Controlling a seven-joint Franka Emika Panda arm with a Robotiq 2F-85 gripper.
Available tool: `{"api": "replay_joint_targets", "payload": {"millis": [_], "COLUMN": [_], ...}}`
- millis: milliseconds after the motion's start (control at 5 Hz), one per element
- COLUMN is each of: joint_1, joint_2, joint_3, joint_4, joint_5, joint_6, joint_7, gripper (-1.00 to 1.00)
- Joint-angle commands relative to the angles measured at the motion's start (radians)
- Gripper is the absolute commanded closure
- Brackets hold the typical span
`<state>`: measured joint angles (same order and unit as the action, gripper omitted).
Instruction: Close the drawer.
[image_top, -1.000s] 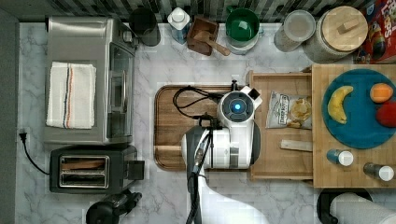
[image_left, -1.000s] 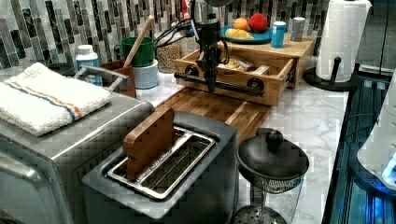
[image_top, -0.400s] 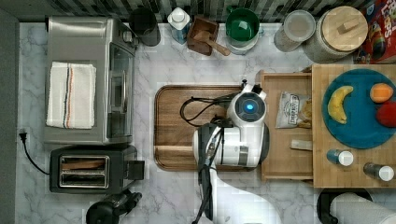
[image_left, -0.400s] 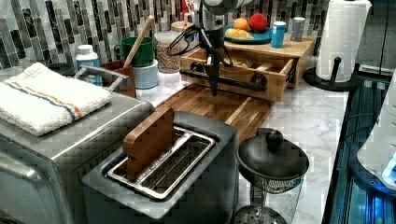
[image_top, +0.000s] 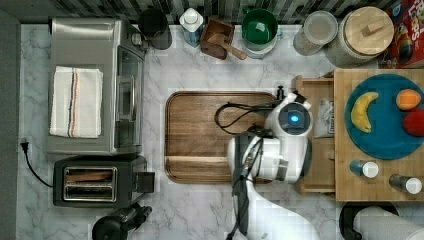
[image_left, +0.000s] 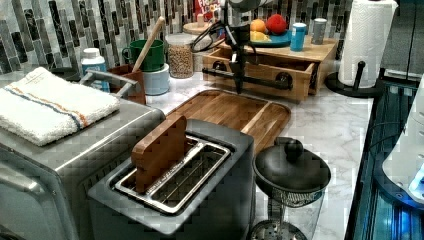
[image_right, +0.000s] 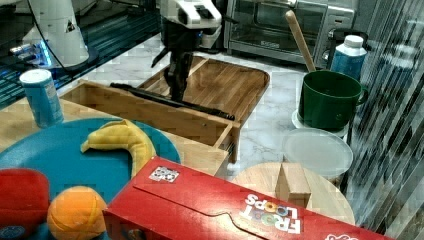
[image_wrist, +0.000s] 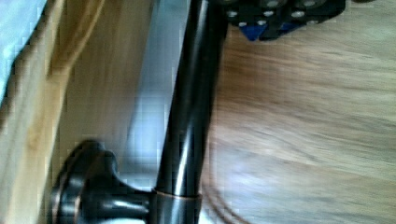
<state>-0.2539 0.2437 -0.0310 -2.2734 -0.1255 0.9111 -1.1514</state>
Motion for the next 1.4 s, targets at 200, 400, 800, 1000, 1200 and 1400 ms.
{"api": "replay_joint_targets", "payload": {"millis": [200,400,800,1000,1200,1400], "joint_1": [-0.205,-0.161,-0.184,-0.184,-0.184,-0.181], "joint_2": [0.119,0.152,0.115,0.115,0.115,0.115], "joint_3": [-0.162,-0.236,-0.207,-0.206,-0.207,-0.21], "joint_4": [0.283,0.357,0.348,0.348,0.348,0.348], "joint_5": [0.087,0.156,0.115,0.115,0.115,0.117], "joint_6": [0.059,0.011,-0.044,-0.044,-0.044,-0.044], "joint_7": [-0.214,-0.292,-0.234,-0.233,-0.234,-0.234], "gripper": [1.0,1.0,1.0,1.0,1.0,1.0]}}
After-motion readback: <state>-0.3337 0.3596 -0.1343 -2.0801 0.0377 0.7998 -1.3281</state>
